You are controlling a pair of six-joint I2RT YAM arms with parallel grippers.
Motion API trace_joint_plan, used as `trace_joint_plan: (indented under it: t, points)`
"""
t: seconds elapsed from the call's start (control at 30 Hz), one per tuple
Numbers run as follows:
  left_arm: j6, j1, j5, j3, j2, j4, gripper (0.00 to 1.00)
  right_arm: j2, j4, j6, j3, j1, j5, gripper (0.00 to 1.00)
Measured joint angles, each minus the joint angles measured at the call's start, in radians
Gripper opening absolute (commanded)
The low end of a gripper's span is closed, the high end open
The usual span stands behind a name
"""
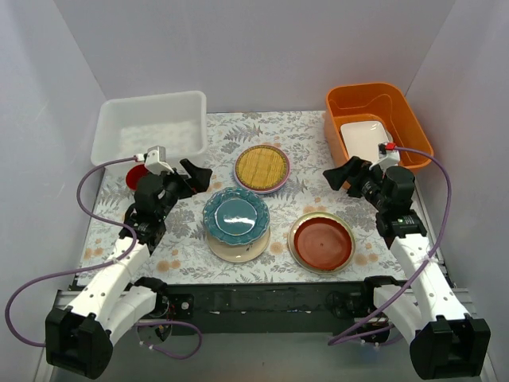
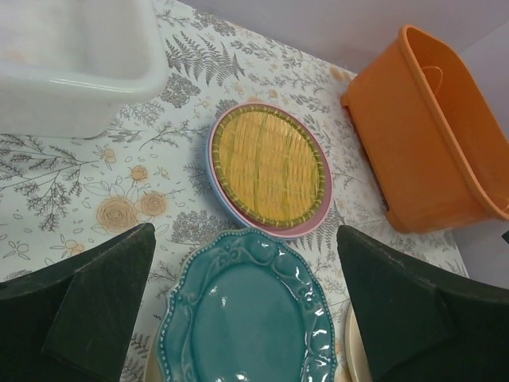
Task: Place the plates into the plastic bin on the countertop
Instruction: Pick up the plate at the center of the board.
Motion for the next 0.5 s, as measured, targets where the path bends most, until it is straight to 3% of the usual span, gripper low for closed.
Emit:
trace_joint_plan:
  t: [0.3,0.5]
  points:
    - [-0.043,0.000,0.020,0.102,-0.027,-0.103,0.98,-0.052,0.009,0.054,0.002,0.044,-0.077,0.98]
    - [-0.050,0.000,0.053,0.068,-0.080,-0.106,0.98,0.016,-0.018,0.000,0.045,0.171,-0.078,0.98]
